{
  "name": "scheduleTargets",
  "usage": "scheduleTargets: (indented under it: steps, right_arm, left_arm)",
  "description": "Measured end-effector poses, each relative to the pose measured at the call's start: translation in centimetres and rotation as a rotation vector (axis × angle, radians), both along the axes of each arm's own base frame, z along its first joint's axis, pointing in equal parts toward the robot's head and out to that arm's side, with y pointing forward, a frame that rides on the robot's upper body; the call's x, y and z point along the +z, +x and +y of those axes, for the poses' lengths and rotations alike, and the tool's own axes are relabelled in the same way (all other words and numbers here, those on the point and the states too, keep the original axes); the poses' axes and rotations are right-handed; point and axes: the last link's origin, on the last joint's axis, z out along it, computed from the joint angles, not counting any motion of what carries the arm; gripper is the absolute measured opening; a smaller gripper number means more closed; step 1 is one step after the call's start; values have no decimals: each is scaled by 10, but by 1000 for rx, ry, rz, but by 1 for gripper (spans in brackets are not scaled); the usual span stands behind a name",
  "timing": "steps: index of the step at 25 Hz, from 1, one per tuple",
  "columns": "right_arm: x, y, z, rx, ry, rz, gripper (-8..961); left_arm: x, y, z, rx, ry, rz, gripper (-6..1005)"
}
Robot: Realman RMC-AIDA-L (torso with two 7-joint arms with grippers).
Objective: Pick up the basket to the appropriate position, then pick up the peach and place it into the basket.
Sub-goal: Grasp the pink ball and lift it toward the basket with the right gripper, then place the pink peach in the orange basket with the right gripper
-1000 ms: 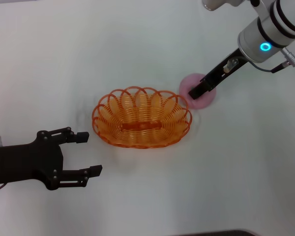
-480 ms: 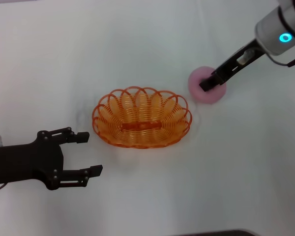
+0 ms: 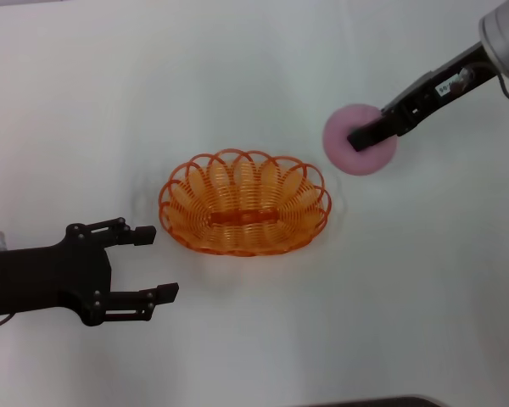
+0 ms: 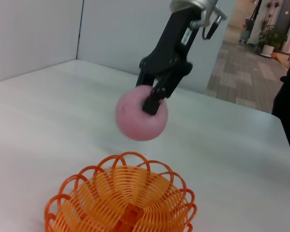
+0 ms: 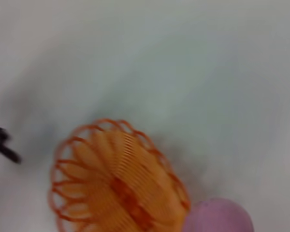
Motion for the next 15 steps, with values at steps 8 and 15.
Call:
scheduleTargets:
  steps: [8,15]
  right_arm:
    - [-12,-14,-8,67,-68,99,304]
    - [-44,-16,-8,100,-126,66,324]
  left_arm:
    - [0,0,0,2,-1,0,847]
    - [0,0,0,2,-1,0,846]
